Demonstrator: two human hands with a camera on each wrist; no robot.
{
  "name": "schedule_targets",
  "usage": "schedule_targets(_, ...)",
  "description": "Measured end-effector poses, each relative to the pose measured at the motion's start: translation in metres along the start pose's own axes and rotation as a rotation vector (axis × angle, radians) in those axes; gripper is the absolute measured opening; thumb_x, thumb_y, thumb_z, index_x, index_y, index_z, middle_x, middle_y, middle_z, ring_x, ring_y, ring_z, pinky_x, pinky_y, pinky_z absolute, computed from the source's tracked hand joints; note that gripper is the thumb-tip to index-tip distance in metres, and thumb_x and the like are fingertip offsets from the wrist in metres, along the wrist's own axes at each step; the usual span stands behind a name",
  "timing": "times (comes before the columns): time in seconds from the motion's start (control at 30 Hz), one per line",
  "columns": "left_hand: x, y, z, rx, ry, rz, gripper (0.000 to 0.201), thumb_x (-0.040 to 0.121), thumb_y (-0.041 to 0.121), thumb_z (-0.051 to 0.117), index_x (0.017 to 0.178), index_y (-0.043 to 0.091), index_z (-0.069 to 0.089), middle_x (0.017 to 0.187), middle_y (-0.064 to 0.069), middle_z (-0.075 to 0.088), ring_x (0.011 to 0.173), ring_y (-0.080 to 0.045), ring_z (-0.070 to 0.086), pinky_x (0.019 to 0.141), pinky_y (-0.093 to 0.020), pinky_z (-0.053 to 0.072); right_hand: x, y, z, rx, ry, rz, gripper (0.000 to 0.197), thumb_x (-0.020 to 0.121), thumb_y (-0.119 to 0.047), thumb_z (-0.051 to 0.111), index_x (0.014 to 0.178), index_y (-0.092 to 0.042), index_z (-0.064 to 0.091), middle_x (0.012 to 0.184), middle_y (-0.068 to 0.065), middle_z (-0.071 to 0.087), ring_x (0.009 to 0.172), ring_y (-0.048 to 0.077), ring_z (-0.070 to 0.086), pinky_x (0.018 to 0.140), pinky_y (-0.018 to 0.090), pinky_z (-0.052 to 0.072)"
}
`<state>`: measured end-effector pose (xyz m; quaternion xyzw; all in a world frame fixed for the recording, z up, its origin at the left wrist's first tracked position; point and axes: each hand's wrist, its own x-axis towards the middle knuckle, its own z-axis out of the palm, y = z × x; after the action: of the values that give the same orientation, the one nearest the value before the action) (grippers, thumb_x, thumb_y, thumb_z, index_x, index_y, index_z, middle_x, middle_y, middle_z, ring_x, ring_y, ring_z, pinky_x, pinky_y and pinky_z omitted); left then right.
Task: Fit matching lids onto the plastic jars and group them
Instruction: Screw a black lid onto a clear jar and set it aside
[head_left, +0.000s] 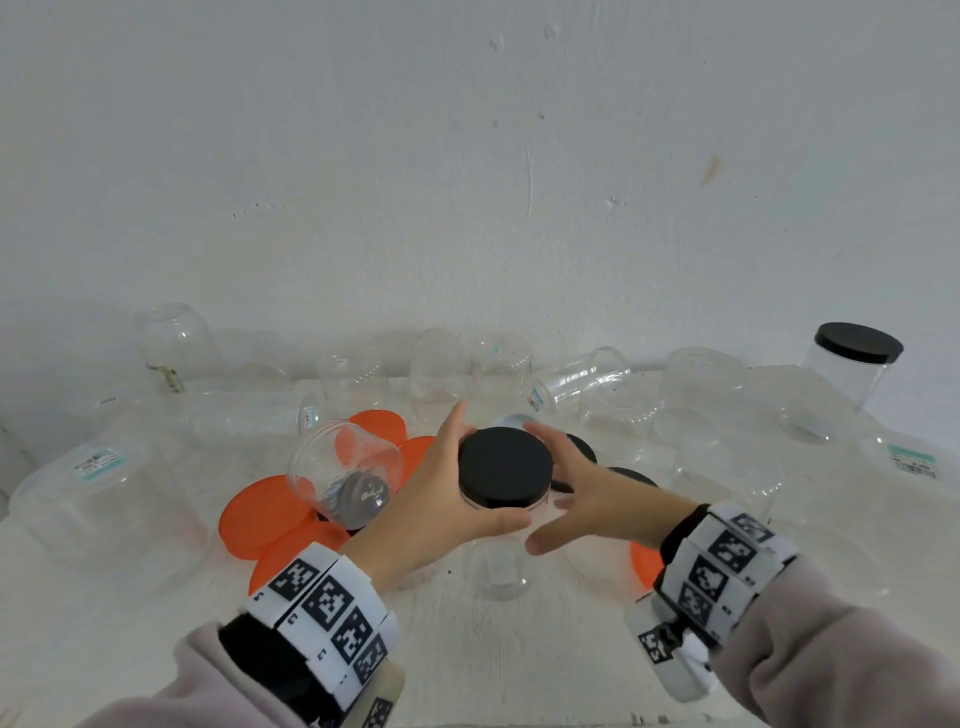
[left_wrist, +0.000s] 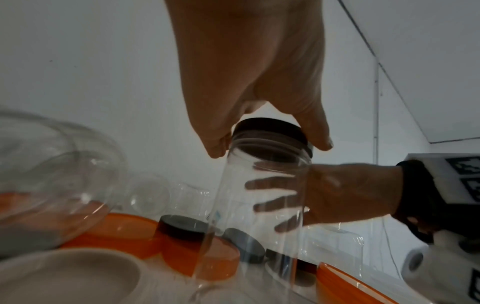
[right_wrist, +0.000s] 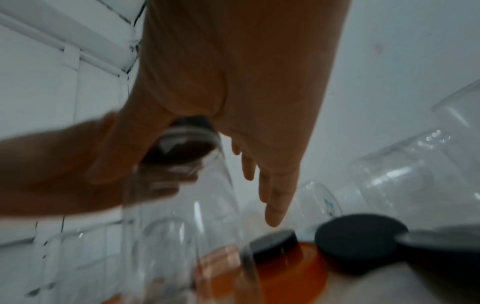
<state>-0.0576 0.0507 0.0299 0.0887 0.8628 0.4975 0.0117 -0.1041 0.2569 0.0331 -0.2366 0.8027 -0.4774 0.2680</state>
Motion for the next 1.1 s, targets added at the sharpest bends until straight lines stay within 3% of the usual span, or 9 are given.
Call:
schedule_targets(0.07,-0.003,-0.009,0.0,-0.1,-0.029,-0.037,0.133,0.053,0.057,0.085,0.145,0.045,-0.01,0.12,0.048,0.033,0.118,0.022,0.038,0.079,0.002,0.037,-0.005,-0.017,-0.015,-0.036,0.009,-0.022,0.113,0.062,-0.025,0.088,0.144,-0.048,0.012,0.15,-0.022,0.025,0.134,0.0,0.032,0.096,0.015,0.038)
schedule_targets(0.13,-0.007,-0.015,0.005,-0.194,-0.063,-0.061,0.127,0.062,0.035,0.088,0.147,0.042,-0.007,0.13,0.038,0.035,0.126,0.013,0.036,0.087,-0.005,0.036,-0.008,-0.038,-0.024,-0.152,0.005,-0.038,0.105,0.063,-0.035,0.085,0.142,-0.052,0.019,0.148,-0.025,0.025,0.138,0.0,0.024,0.106,0.023,0.033)
schedule_targets(0.2,-0.008,-0.018,0.012,-0.23,-0.052,-0.028,0.104,0.066,0.02,0.086,0.139,0.045,0.016,0.131,0.031,0.043,0.12,0.016,0.042,0.086,-0.004,0.038,-0.006,-0.059,-0.024,-0.305,-0.039,-0.038,0.097,0.067,-0.041,0.083,0.142,-0.052,0.022,0.14,-0.033,0.029,0.134,-0.002,0.027,0.108,0.026,0.031)
schedule_targets(0.27,-0.007,-0.019,0.019,-0.207,-0.001,0.026,0.083,0.067,0.014,0.085,0.122,0.049,0.033,0.117,0.033,0.054,0.11,0.02,0.047,0.08,0.001,0.039,0.0,-0.076,-0.02,-0.506,-0.091,-0.042,0.092,0.073,-0.041,0.079,0.145,-0.046,0.023,0.138,-0.03,0.031,0.131,0.001,0.031,0.107,0.027,0.032)
schedule_targets(0.4,-0.01,-0.021,0.026,-0.208,0.063,0.03,0.076,0.068,0.018,0.085,0.117,0.052,0.038,0.111,0.04,0.055,0.106,0.022,0.048,0.079,0.003,0.037,0.014,-0.1,-0.01,-0.838,-0.197,-0.023,0.084,0.078,-0.033,0.075,0.147,-0.036,0.028,0.138,-0.011,0.035,0.128,0.012,0.036,0.106,0.037,0.039)
schedule_targets(0.53,-0.011,-0.024,0.027,-0.191,0.077,0.015,0.078,0.068,0.026,0.085,0.118,0.056,0.033,0.116,0.037,0.053,0.109,0.023,0.045,0.081,0.004,0.035,0.02,-0.112,-0.006,-0.99,-0.263,0.017,0.081,0.077,-0.032,0.075,0.145,-0.038,0.033,0.129,-0.008,0.037,0.12,0.016,0.041,0.099,0.039,0.045)
schedule_targets(0.7,-0.009,-0.024,0.029,-0.198,0.094,0.011,0.078,0.067,0.026,0.086,0.121,0.052,0.035,0.122,0.028,0.054,0.111,0.019,0.046,0.082,0.002,0.037,0.022,-0.115,-0.004,-1.061,-0.211,-0.01,0.078,0.072,-0.043,0.077,0.141,-0.036,0.041,0.114,-0.011,0.039,0.108,0.011,0.041,0.089,0.033,0.047)
schedule_targets(0.87,-0.01,-0.025,0.029,-0.211,0.099,0.018,0.076,0.066,0.028,0.086,0.119,0.052,0.038,0.118,0.029,0.057,0.11,0.016,0.049,0.082,0.001,0.038,0.027,-0.113,-0.002,-1.072,-0.136,-0.029,0.069,0.066,-0.054,0.076,0.127,-0.034,0.051,0.094,-0.019,0.042,0.1,0.012,0.049,0.083,0.034,0.052)
schedule_targets(1.1,-0.01,-0.024,0.029,-0.191,0.089,0.028,0.074,0.067,0.031,0.085,0.119,0.053,0.037,0.116,0.035,0.055,0.109,0.018,0.048,0.081,0.002,0.037,0.027,-0.105,0.003,-1.053,-0.019,0.028,0.065,0.065,-0.069,0.069,0.107,-0.022,0.058,0.095,-0.005,0.057,0.087,0.015,0.059,0.072,0.03,0.053)
